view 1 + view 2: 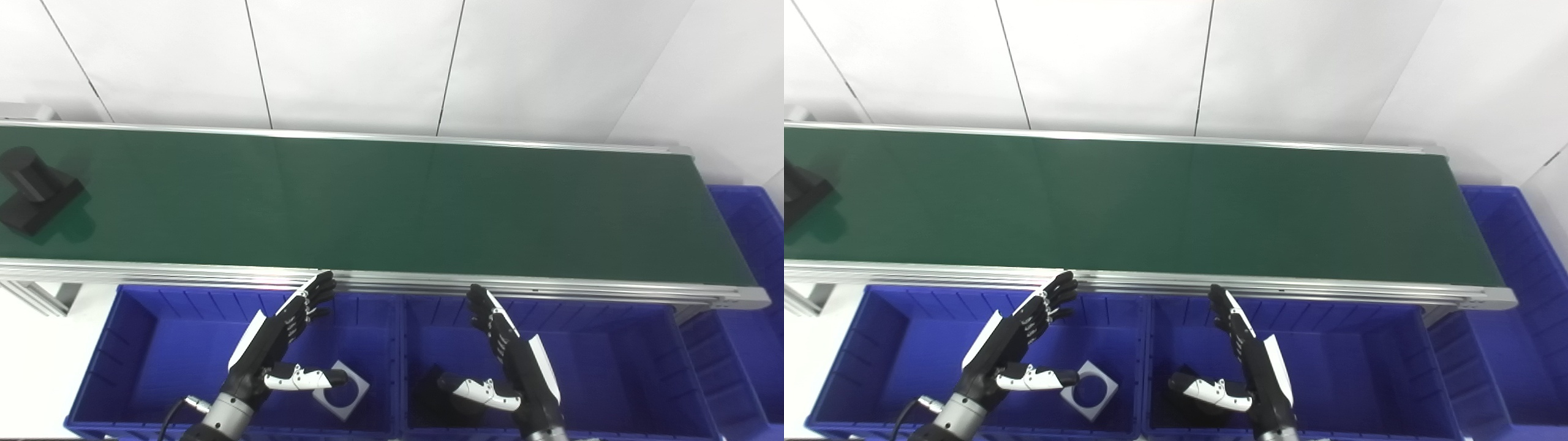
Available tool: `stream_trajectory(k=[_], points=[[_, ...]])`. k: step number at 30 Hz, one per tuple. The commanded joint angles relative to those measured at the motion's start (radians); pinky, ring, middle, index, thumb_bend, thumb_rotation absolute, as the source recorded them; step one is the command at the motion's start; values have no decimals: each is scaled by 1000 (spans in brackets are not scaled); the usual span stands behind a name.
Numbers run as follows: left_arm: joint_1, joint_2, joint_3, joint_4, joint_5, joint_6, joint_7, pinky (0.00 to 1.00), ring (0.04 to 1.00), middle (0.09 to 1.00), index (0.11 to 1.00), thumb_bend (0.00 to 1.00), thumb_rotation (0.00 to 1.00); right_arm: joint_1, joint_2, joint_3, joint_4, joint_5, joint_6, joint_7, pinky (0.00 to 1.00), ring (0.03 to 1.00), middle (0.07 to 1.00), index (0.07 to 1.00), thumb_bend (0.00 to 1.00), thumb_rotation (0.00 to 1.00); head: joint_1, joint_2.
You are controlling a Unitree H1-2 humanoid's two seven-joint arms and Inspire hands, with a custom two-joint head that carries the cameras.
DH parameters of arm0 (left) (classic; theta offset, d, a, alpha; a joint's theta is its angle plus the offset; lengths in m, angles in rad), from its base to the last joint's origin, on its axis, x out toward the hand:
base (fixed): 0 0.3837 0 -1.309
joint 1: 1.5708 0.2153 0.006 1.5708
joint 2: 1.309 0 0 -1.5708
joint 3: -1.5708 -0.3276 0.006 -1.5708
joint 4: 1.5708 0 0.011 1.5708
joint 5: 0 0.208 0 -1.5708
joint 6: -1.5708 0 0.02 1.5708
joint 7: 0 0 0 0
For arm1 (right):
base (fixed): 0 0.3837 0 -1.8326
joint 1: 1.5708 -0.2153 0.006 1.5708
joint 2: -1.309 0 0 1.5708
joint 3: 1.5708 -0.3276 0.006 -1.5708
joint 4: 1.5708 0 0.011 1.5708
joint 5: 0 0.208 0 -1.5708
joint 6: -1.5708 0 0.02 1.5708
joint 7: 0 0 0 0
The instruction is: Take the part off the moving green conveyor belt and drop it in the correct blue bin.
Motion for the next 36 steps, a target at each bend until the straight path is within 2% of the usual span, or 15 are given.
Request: stream_trajectory(k=[1, 29, 36], points=[[-15, 5, 3, -27, -10, -22, -6, 858, 911, 925, 920, 820, 281, -3, 2, 1, -31, 6, -10, -1, 898, 934, 933, 941, 914, 395, 2, 0], [-12, 7, 1, -36, 0, -11, -9, 851, 910, 925, 916, 828, 291, -5, 2, 0, -31, 1, -15, -4, 885, 921, 923, 939, 907, 383, 6, 2], [-12, 8, 0, -33, -20, -7, -20, 855, 910, 924, 918, 828, 230, -3, 3, 0, -34, 6, -5, -1, 880, 930, 930, 940, 914, 392, 7, -1]])
